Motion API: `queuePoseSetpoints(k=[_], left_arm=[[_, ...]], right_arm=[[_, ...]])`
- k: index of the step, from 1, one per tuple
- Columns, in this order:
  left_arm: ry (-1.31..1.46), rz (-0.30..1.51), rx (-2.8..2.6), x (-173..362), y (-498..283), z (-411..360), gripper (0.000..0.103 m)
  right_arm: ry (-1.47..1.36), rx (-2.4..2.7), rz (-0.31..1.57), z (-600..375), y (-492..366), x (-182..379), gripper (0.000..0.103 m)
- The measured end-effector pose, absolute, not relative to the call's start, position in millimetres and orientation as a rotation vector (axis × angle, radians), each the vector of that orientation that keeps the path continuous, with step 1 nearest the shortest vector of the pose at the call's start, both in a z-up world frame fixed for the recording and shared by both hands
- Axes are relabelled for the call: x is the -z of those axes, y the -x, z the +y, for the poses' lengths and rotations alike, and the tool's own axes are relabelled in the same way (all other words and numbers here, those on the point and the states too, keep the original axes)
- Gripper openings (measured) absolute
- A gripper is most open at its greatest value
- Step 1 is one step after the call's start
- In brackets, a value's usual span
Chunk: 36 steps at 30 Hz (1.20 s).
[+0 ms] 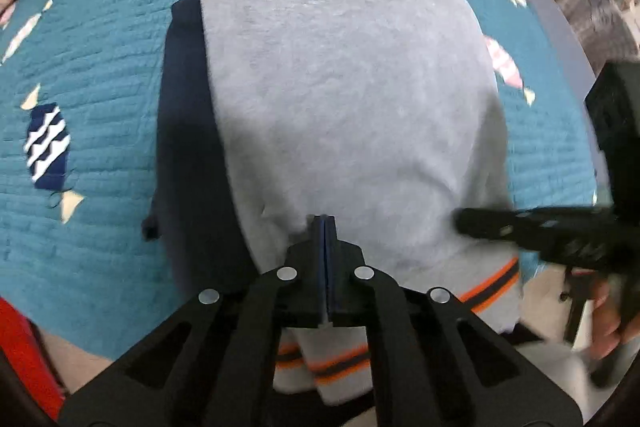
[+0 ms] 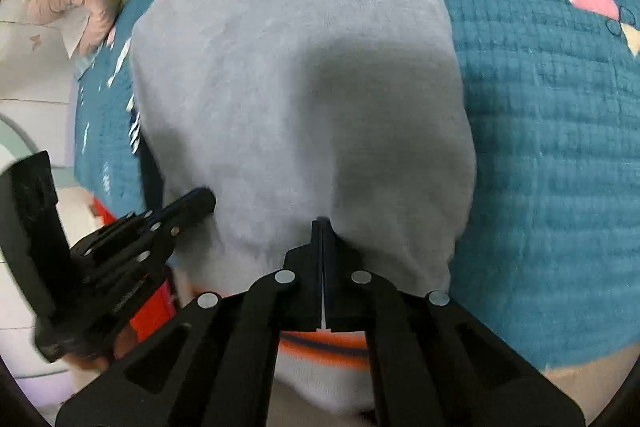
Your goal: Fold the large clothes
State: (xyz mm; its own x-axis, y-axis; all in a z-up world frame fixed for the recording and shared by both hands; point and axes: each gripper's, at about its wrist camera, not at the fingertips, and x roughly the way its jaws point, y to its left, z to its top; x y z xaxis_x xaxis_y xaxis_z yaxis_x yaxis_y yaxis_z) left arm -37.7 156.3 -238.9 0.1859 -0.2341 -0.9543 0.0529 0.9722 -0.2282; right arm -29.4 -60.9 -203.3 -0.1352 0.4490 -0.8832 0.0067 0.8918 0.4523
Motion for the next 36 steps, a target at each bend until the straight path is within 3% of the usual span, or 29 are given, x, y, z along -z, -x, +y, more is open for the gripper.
queuePoseSetpoints(k=[4, 12, 19, 27, 33, 36], left_arm=[[0.204, 1.443, 0.216, 240.7, 53.3, 163.2, 0.002], [0.234, 1.454, 0.255, 253.6, 50.1, 173.6, 0.002], [0.206, 1.481, 0.240, 238.5, 45.2, 180.6, 0.002], [0.213, 1.257, 0.236, 176.3, 5.7, 185.6, 0.002], [0.361, 1.117, 0.197, 189.5, -64.6, 191.8, 0.003], [0.377, 1.151, 0.120, 230.9, -87.1, 199.5, 0.002]], right_arm=[[-0.372, -0.430, 1.747, -61.0, 37.5, 195.0, 0.000], [-0.594, -0.478, 1.866, -68.7, 53.0, 238.0, 0.000], [-0.411, -0.548, 1.850, -46.5, 50.0, 208.2, 0.003], [-0.243, -0.475, 1.386, -45.8, -24.0, 126.9, 0.006], [-0.218, -0.385, 1.180, -41.9, -69.7, 140.1, 0.003], [-0.218, -0.412, 1.161, -31.4, -86.2, 172.0, 0.002]])
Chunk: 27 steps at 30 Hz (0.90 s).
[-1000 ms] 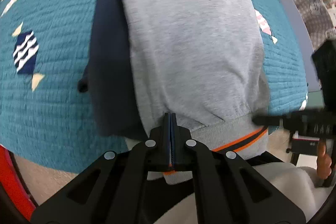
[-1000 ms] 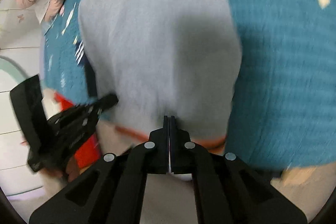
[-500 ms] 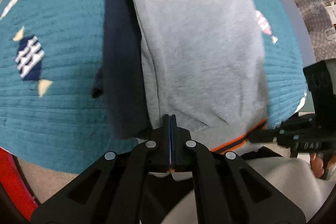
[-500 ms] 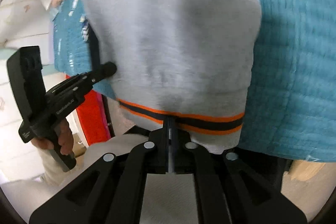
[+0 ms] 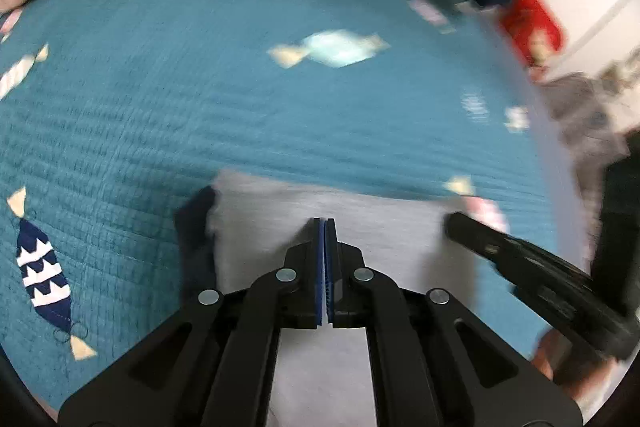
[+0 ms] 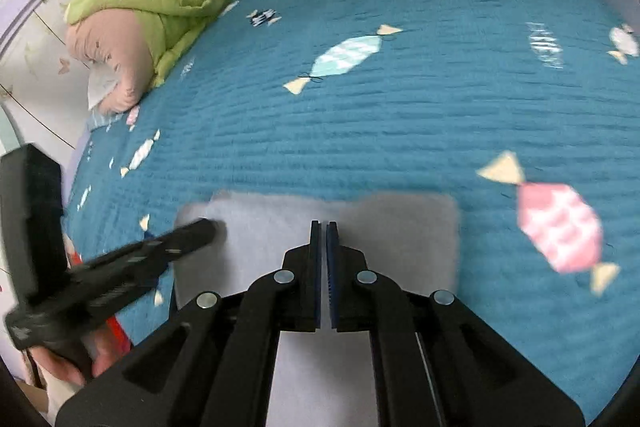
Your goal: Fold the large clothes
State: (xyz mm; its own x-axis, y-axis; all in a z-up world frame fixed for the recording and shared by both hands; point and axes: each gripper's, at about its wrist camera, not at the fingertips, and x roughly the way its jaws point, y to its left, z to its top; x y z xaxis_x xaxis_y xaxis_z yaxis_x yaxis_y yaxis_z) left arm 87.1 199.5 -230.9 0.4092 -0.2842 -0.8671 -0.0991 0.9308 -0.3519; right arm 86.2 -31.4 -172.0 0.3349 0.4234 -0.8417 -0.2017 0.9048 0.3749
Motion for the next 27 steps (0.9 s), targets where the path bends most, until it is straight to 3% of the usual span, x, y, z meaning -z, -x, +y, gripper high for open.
queuePoseSetpoints(k=[3, 7, 12, 15, 19, 20, 22, 27], left_arm=[[0.481, 1.145, 0.131, 273.8, -89.9, 215.5, 0.002], [0.500, 1.100, 0.080, 255.4, -80.6, 224.0, 0.003], [0.423, 1.021, -0.029, 246.0, -84.8, 241.0, 0.003], [0.559, 1.031, 0.009, 252.2, -87.5, 255.2, 0.003], [0.305, 0.999, -0.252, 230.2, -87.2, 258.0, 0.003], [0.356, 1.002, -0.232, 226.8, -83.9, 265.7, 0.003], [0.496, 0.992, -0.118, 215.1, -69.2, 277.2, 0.003], [0.501, 1.012, 0.085, 201.0, -35.2, 237.9, 0.003]], right_arm=[[-0.210, -0.391, 1.143, -13.6, -102.6, 212.5, 0.000], [-0.379, -0.368, 1.155, -32.2, -105.3, 205.8, 0.000], [-0.282, -0.266, 1.089, -45.4, -102.7, 186.9, 0.000], [-0.418, -0.285, 1.114, -72.0, -103.1, 194.9, 0.000], [-0.320, -0.180, 1.043, -78.4, -94.1, 165.2, 0.002], [-0.355, -0.208, 1.034, -83.3, -89.4, 157.2, 0.002], [-0.380, -0.277, 1.042, -82.6, -77.7, 145.2, 0.002], [-0.312, -0.498, 1.172, -31.1, -45.9, 161.2, 0.003]])
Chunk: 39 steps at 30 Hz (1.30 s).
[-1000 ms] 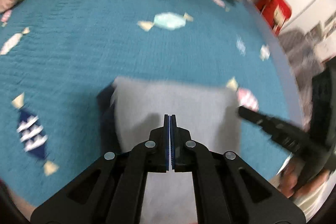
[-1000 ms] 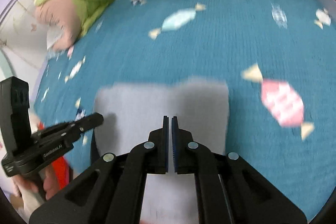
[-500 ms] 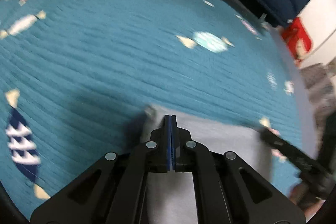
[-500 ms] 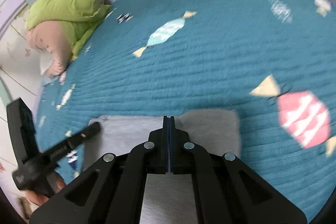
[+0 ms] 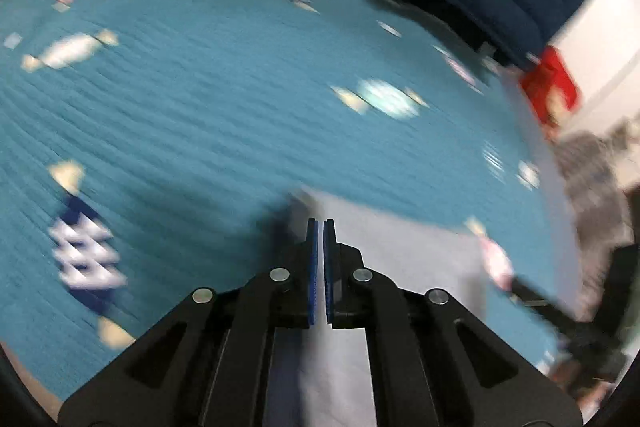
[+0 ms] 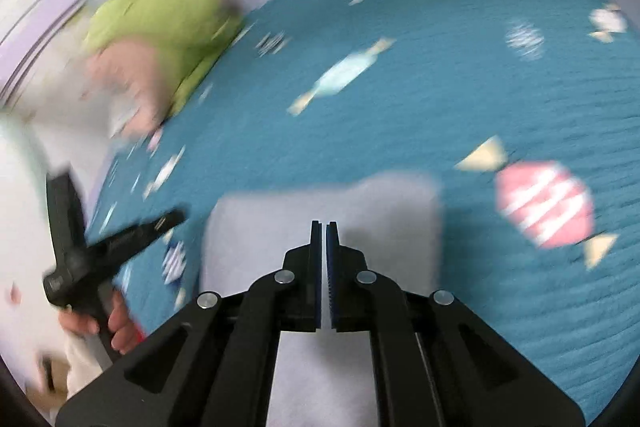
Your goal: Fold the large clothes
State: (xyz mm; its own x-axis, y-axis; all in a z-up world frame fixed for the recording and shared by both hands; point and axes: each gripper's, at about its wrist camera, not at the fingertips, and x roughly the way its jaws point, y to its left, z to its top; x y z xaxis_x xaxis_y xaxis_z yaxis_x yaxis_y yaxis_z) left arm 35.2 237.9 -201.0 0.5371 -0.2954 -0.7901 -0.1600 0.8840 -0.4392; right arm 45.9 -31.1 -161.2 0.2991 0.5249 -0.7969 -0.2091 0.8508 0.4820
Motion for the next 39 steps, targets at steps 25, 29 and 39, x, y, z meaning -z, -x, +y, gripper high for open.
queuePoseSetpoints(k=[25, 29, 39], left_arm=[[0.270, 1.344, 0.293, 254.6, 55.8, 161.5, 0.002], [0.259, 1.352, 0.259, 244.7, 65.3, 165.7, 0.002], [0.178, 1.408, 0.222, 258.9, 80.8, 157.1, 0.003]], right_arm=[[-0.380, -0.503, 1.552, -62.4, 20.2, 205.6, 0.003], [-0.371, -0.531, 1.623, -75.6, 33.6, 192.1, 0.001], [-0.360, -0.524, 1.745, -84.0, 48.1, 207.6, 0.000]])
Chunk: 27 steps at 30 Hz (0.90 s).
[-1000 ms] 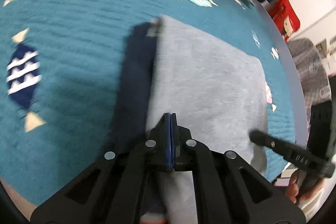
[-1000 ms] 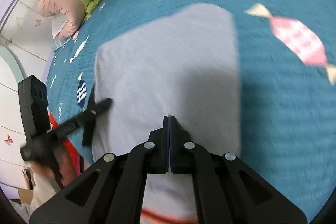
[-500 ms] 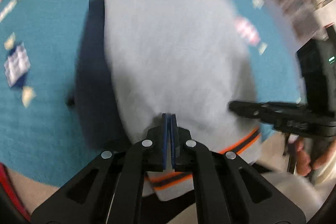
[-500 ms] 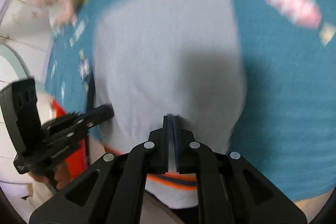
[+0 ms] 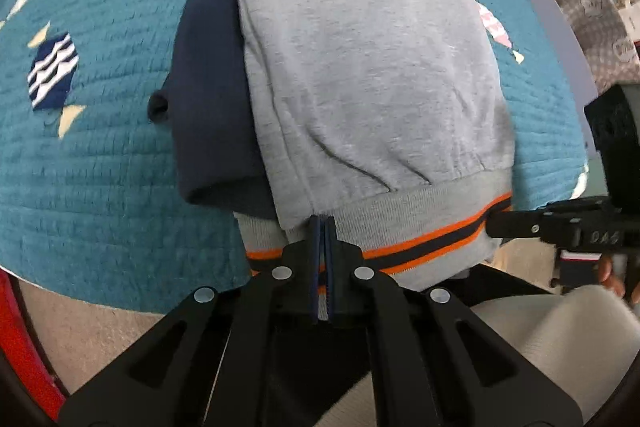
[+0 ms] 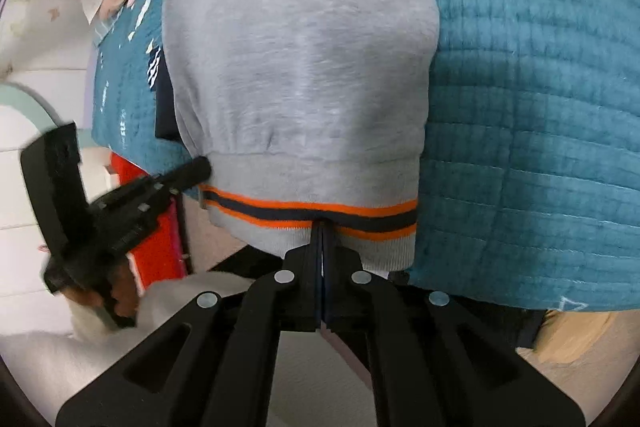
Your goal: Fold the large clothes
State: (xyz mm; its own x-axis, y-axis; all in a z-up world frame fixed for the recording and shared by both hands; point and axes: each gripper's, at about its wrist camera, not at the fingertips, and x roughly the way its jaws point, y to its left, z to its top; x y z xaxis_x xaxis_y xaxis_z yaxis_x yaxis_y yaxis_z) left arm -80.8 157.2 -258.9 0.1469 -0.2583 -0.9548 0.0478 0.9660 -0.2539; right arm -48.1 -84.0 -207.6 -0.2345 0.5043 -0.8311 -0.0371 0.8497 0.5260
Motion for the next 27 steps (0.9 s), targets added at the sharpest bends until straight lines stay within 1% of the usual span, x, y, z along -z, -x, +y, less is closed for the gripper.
queuePoseSetpoints(k=[2, 4, 6, 7, 8, 9, 10, 11, 12, 13, 14, 15, 16, 17, 18, 20, 27], left_arm=[[0.154, 1.404, 0.214, 254.9, 81.0, 153.2, 0.003], [0.157, 1.408, 0.205, 250.6, 81.3, 150.8, 0.003], [0.145, 1.407, 0.189, 243.2, 83.6, 150.1, 0.004], [0.134, 1.406, 0.182, 240.3, 86.7, 152.7, 0.012], [0.119, 1.398, 0.169, 235.4, 87.8, 152.7, 0.028], [0.117, 1.384, 0.166, 230.2, 89.2, 154.5, 0.033], [0.117, 1.368, 0.168, 225.2, 89.9, 155.6, 0.038], [0.116, 1.354, 0.171, 220.0, 89.9, 156.6, 0.040], [0.116, 1.351, 0.171, 216.3, 89.5, 160.0, 0.042], [0.119, 1.347, 0.167, 214.1, 88.7, 161.5, 0.048], [0.127, 1.334, 0.159, 210.7, 86.7, 164.0, 0.052], [0.131, 1.326, 0.157, 208.2, 85.6, 167.1, 0.054], [0.132, 1.317, 0.156, 205.7, 82.7, 168.8, 0.057], [0.132, 1.306, 0.153, 203.1, 79.3, 170.7, 0.063], [0.138, 1.292, 0.147, 200.5, 75.9, 172.7, 0.065], [0.158, 1.275, 0.141, 196.5, 70.6, 178.2, 0.073], [0.234, 1.245, 0.146, 197.3, 37.3, 194.0, 0.079]], right_arm=[[-0.324, -0.532, 1.743, -81.8, 47.2, 200.6, 0.000], [-0.304, -0.563, 1.742, -73.9, 44.6, 191.6, 0.006], [-0.320, -0.580, 1.728, -72.5, 42.6, 184.4, 0.006], [-0.352, -0.590, 1.724, -76.8, 40.0, 180.5, 0.007], [-0.390, -0.590, 1.720, -82.2, 36.5, 177.7, 0.009], [-0.411, -0.585, 1.716, -84.9, 33.1, 176.6, 0.015], [-0.423, -0.569, 1.703, -91.8, 28.2, 172.5, 0.027], [-0.414, -0.554, 1.687, -96.2, 25.7, 168.5, 0.035], [-0.400, -0.539, 1.671, -97.8, 23.9, 165.3, 0.050], [-0.384, -0.512, 1.650, -102.2, 20.0, 161.9, 0.066], [-0.383, -0.487, 1.639, -105.4, 17.0, 160.6, 0.071], [-0.402, -0.475, 1.626, -110.0, 12.1, 160.1, 0.074], [-0.422, -0.474, 1.621, -112.0, 9.3, 160.1, 0.076], [-0.433, -0.464, 1.618, -114.3, 6.3, 160.7, 0.078], [-0.438, -0.448, 1.615, -116.3, 4.2, 160.9, 0.083], [-0.441, -0.424, 1.599, -119.2, -2.2, 161.2, 0.085], [-0.455, -0.440, 1.536, -114.6, -19.2, 163.9, 0.090]])
